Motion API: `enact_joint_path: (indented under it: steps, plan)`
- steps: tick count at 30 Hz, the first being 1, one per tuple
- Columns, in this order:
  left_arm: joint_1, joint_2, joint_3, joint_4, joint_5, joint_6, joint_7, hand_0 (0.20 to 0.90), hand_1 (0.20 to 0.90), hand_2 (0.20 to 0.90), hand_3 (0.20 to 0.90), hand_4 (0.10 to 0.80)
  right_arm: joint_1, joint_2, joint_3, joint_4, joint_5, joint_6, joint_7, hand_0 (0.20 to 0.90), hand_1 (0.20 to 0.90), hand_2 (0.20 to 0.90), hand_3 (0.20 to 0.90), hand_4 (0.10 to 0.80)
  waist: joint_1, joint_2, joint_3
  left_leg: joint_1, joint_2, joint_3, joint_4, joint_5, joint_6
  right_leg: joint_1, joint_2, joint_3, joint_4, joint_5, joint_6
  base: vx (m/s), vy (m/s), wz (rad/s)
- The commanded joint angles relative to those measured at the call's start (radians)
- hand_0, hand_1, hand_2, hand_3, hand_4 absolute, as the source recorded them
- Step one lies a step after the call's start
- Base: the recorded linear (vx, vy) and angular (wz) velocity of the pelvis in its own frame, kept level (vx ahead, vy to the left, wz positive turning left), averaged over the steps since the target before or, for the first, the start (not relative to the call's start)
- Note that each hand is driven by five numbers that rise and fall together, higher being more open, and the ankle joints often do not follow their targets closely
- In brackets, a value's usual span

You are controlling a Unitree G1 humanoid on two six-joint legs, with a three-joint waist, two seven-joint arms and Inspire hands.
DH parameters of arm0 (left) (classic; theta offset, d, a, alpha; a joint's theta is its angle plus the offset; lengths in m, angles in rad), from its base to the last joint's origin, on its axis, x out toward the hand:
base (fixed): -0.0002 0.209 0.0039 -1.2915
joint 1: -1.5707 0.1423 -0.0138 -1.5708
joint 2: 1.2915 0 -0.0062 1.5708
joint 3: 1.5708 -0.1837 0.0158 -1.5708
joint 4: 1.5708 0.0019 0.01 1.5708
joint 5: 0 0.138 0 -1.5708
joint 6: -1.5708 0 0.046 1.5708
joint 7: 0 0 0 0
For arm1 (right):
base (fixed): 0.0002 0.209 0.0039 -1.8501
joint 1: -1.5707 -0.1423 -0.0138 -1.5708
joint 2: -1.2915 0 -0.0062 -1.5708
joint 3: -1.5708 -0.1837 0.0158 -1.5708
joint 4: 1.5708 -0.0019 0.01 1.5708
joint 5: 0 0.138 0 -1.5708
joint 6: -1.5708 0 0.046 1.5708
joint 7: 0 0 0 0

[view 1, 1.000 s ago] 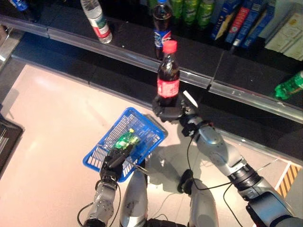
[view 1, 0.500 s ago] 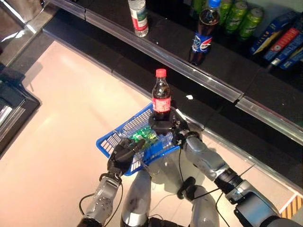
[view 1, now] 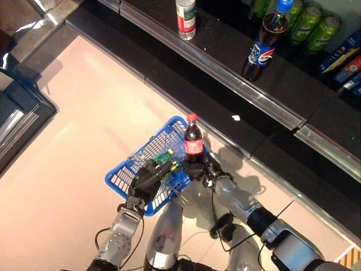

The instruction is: Pick up the drink and place into the basket.

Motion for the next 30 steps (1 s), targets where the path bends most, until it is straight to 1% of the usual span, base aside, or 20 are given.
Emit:
enact_joint_path:
  steps: [1,3,5,8,11,13,15,17,19,22,24,25,28,30]
  plan:
    - [-0.132,0.018,0.042,-0.504,0.020,-0.107,-0.273,0.300,0.300,0.300,0.200,0.100,-0.138,0.106,0.016,-0.068,0.012,-0.132,0.049,0.300,0.300,0.300,0.200,0.100,-0.008,0.037,-0.025,-0.024,-0.054,-0.015,0.099,-0.029,0.058,0.068,0.000,0.009,-0.143,0.164,-0.005,0.007,-0.008,0.07]
    - [-0.139,0.024,0.042,-0.510,0.040,-0.101,-0.266,0.300,0.300,0.300,0.200,0.100,-0.145,0.112,0.021,-0.031,0.021,-0.117,0.056,0.300,0.300,0.300,0.200,0.100,-0.002,0.040,-0.025,-0.026,-0.057,-0.016,0.095,-0.029,0.058,0.066,-0.003,0.006,-0.144,0.165,-0.003,0.012,-0.013,0.09]
    - [-0.148,0.031,0.044,-0.510,0.031,-0.087,-0.255,0.300,0.300,0.300,0.200,0.100,-0.154,0.117,0.023,0.017,0.031,-0.114,0.072,0.300,0.300,0.300,0.200,0.100,0.005,0.043,-0.025,-0.032,-0.063,-0.019,0.093,-0.033,0.060,0.063,-0.009,0.000,-0.143,0.166,0.000,0.010,-0.015,0.10]
    - [-0.153,0.041,0.058,-0.507,0.017,-0.069,-0.271,0.300,0.300,0.300,0.200,0.100,-0.171,0.132,0.014,0.095,0.051,-0.107,0.105,0.300,0.300,0.300,0.200,0.100,0.019,0.051,-0.025,-0.044,-0.070,-0.024,0.088,-0.031,0.063,0.055,-0.014,-0.010,-0.140,0.168,0.002,0.004,-0.018,0.11]
    - [-0.154,0.053,0.070,-0.512,0.002,-0.054,-0.289,0.300,0.300,0.300,0.200,0.100,-0.187,0.144,-0.002,0.172,0.109,-0.094,0.165,0.300,0.300,0.300,0.200,0.100,0.034,0.058,-0.025,-0.052,-0.075,-0.030,0.082,-0.026,0.064,0.051,-0.018,-0.023,-0.140,0.170,0.004,0.005,-0.009,0.09]
    - [-0.156,0.059,0.073,-0.513,-0.006,-0.052,-0.300,0.300,0.300,0.300,0.200,0.100,-0.191,0.149,-0.010,0.214,0.169,-0.062,0.216,0.300,0.300,0.300,0.200,0.100,0.043,0.061,-0.025,-0.058,-0.079,-0.034,0.080,-0.024,0.065,0.047,-0.021,-0.030,-0.139,0.172,0.006,0.008,-0.006,0.11]
    - [-0.159,0.069,0.081,-0.519,-0.026,-0.046,-0.315,0.300,0.300,0.300,0.200,0.100,-0.197,0.148,-0.022,0.255,0.209,-0.042,0.277,0.300,0.300,0.300,0.200,0.100,0.053,0.060,-0.025,-0.064,-0.084,-0.038,0.078,-0.023,0.066,0.045,-0.023,-0.037,-0.139,0.173,0.008,0.010,-0.015,0.08]
    - [-0.160,0.081,0.085,-0.535,-0.035,-0.042,-0.333,0.300,0.300,0.300,0.200,0.100,-0.198,0.147,-0.025,0.273,0.277,-0.042,0.307,0.300,0.300,0.300,0.200,0.100,0.062,0.056,-0.025,-0.068,-0.085,-0.043,0.076,-0.020,0.068,0.045,-0.023,-0.044,-0.142,0.176,0.009,0.016,-0.022,0.14]
    - [-0.160,0.096,0.087,-0.558,-0.036,-0.032,-0.379,0.300,0.300,0.300,0.200,0.100,-0.215,0.141,-0.050,0.316,0.323,-0.020,0.368,0.300,0.300,0.300,0.200,0.100,0.072,0.054,-0.025,-0.070,-0.087,-0.049,0.070,-0.017,0.070,0.044,-0.024,-0.051,-0.144,0.180,0.011,0.023,-0.012,0.17]
    - [-0.170,0.114,0.081,-0.582,-0.011,-0.024,-0.395,0.300,0.300,0.300,0.200,0.100,-0.245,0.130,-0.080,0.359,0.384,-0.005,0.391,0.300,0.300,0.300,0.200,0.100,0.080,0.055,-0.025,-0.072,-0.089,-0.050,0.065,-0.013,0.072,0.044,-0.024,-0.055,-0.146,0.183,0.015,0.007,0.008,0.05]
    - [-0.177,0.123,0.080,-0.587,0.005,-0.033,-0.407,0.300,0.300,0.300,0.200,0.100,-0.257,0.126,-0.094,0.367,0.413,-0.008,0.410,0.300,0.300,0.300,0.200,0.100,0.081,0.055,-0.025,-0.074,-0.090,-0.049,0.063,-0.013,0.075,0.041,-0.025,-0.056,-0.146,0.185,0.017,-0.004,0.035,0.06]
    - [-0.186,0.134,0.075,-0.598,0.010,-0.030,-0.434,0.300,0.300,0.300,0.200,0.100,-0.272,0.120,-0.112,0.359,0.449,0.001,0.421,0.300,0.300,0.300,0.200,0.100,0.083,0.055,-0.025,-0.079,-0.091,-0.051,0.066,-0.012,0.076,0.037,-0.028,-0.058,-0.143,0.186,0.018,0.000,0.000,0.00]
    - [-0.194,0.144,0.065,-0.614,0.022,-0.023,-0.474,0.300,0.300,0.300,0.200,0.100,-0.290,0.121,-0.118,0.344,0.480,0.010,0.414,0.300,0.300,0.300,0.200,0.100,0.085,0.054,-0.025,-0.082,-0.092,-0.052,0.066,-0.012,0.077,0.033,-0.027,-0.056,-0.143,0.188,0.021,-0.004,0.016,0.05]
    - [-0.209,0.154,0.051,-0.634,0.017,-0.007,-0.484,0.300,0.300,0.300,0.200,0.100,-0.313,0.120,-0.127,0.351,0.537,0.050,0.436,0.300,0.300,0.300,0.200,0.100,0.087,0.052,-0.025,-0.085,-0.092,-0.051,0.066,-0.012,0.079,0.029,-0.029,-0.055,-0.141,0.191,0.023,-0.011,0.027,0.13]
